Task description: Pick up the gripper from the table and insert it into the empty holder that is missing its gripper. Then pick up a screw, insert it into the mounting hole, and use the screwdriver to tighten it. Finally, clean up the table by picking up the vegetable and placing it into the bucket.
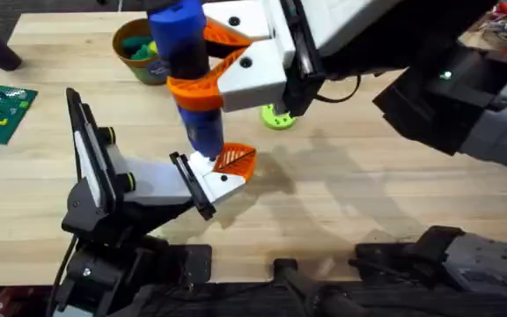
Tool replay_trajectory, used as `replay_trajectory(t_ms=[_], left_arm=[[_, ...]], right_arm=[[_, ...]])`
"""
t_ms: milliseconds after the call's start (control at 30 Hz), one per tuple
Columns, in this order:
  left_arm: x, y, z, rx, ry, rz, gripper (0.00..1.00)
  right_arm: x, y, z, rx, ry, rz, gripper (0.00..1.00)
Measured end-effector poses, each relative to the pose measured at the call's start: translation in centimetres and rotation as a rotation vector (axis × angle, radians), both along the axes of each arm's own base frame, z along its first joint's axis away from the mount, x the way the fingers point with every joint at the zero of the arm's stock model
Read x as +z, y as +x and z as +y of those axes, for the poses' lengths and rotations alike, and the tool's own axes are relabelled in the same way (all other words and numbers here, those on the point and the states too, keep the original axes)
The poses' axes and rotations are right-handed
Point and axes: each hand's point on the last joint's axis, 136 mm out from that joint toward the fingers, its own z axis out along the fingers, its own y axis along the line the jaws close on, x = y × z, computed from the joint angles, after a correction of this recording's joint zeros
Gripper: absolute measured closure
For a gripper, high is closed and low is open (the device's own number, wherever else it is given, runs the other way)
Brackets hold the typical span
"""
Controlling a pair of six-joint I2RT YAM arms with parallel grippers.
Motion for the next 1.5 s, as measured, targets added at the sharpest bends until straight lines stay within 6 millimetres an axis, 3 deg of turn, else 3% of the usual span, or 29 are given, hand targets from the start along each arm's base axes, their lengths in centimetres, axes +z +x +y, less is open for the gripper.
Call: replay_trajectory(t_ms=[1500], left_arm=[[0.00, 0.00, 0.00, 0.000, 0.000, 0.000, 0.992]], right_arm=[[-0.15, -0.73, 0.18, 0.028, 0.000, -0.034, 0.942]])
